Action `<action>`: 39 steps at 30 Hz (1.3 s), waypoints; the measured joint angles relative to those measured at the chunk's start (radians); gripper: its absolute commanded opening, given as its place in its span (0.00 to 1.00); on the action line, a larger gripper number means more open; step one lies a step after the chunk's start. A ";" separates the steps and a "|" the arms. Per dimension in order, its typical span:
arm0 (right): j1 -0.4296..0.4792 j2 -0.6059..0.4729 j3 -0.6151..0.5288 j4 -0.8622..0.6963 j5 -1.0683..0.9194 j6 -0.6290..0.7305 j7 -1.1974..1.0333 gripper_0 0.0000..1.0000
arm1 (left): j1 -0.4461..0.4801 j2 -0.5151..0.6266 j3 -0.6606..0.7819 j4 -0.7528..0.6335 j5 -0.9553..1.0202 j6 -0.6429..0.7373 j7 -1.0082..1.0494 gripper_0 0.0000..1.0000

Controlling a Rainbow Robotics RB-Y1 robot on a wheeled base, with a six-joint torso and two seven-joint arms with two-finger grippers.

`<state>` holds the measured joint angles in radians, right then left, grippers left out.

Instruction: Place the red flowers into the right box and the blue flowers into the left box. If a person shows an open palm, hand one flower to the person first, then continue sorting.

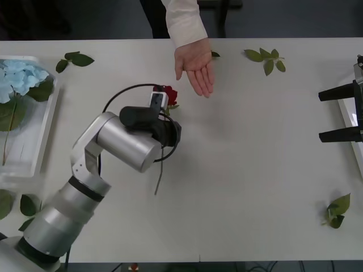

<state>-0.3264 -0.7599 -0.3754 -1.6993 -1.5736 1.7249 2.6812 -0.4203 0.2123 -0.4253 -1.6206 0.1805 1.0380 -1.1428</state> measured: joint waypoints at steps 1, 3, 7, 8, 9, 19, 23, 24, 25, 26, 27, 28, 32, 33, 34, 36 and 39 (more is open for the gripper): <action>0.000 0.000 0.000 0.000 0.000 0.000 0.000 1.00 | 0.006 0.022 0.008 -0.048 0.029 0.003 0.000 0.00; 0.000 0.000 0.000 0.000 0.000 0.000 0.000 1.00 | 0.020 0.063 0.031 -0.145 0.084 0.032 0.000 0.00; 0.000 0.000 0.000 0.000 0.000 0.000 0.000 1.00 | 0.058 0.129 0.107 -0.328 0.195 0.097 -0.006 0.00; 0.000 0.000 0.000 0.000 0.000 0.000 0.000 1.00 | 0.071 0.144 0.135 -0.377 0.252 0.111 -0.022 0.00; 0.000 0.000 0.000 0.000 0.000 0.000 0.000 1.00 | 0.083 0.157 0.165 -0.417 0.298 0.119 -0.043 0.00; 0.027 0.000 0.009 0.000 0.000 0.005 0.000 1.00 | 0.189 0.215 0.354 -0.602 0.720 -0.080 -0.234 0.00; 0.054 0.000 0.015 0.000 -0.020 0.005 0.000 1.00 | 0.214 0.215 0.360 -0.601 0.930 -0.210 -0.440 0.00; 0.056 0.000 0.015 0.000 -0.024 0.005 0.000 1.00 | 0.219 0.215 0.360 -0.601 0.972 -0.230 -0.471 0.00; 0.058 0.000 0.015 0.000 -0.028 0.005 0.000 1.00 | 0.223 0.215 0.360 -0.601 1.006 -0.249 -0.484 0.00; 0.058 0.000 0.015 0.000 -0.034 0.005 0.000 1.00 | 0.227 0.215 0.360 -0.601 1.042 -0.268 -0.487 0.00; 0.058 0.000 0.015 0.000 -0.041 0.006 -0.001 1.00 | 0.230 0.215 0.358 -0.601 1.080 -0.287 -0.487 0.00; 0.058 0.000 0.015 0.000 -0.048 0.009 -0.005 1.00 | 0.234 0.215 0.355 -0.601 1.110 -0.307 -0.492 0.00; 0.058 0.000 0.015 0.000 -0.101 0.039 -0.142 1.00 | 0.241 0.215 0.316 -0.601 1.169 -0.387 -0.625 0.00; 0.058 0.001 0.015 0.000 -0.117 0.043 -0.204 1.00 | 0.241 0.215 0.301 -0.601 1.177 -0.403 -0.667 0.00; 0.058 0.001 0.015 0.000 -0.132 0.046 -0.264 1.00 | 0.241 0.214 0.288 -0.601 1.182 -0.414 -0.687 0.00; 0.058 0.005 0.015 0.000 -0.165 0.052 -0.355 1.00 | 0.241 0.212 0.258 -0.601 1.187 -0.448 -0.689 0.00; 0.058 0.021 0.015 0.000 -0.195 0.065 -0.399 1.00 | 0.241 0.202 0.219 -0.600 1.181 -0.510 -0.689 0.00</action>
<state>-0.2689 -0.7391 -0.3602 -1.6994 -1.7688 1.7902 2.2821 -0.1790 0.4138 -0.2067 -2.2208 1.3617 0.5285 -1.8314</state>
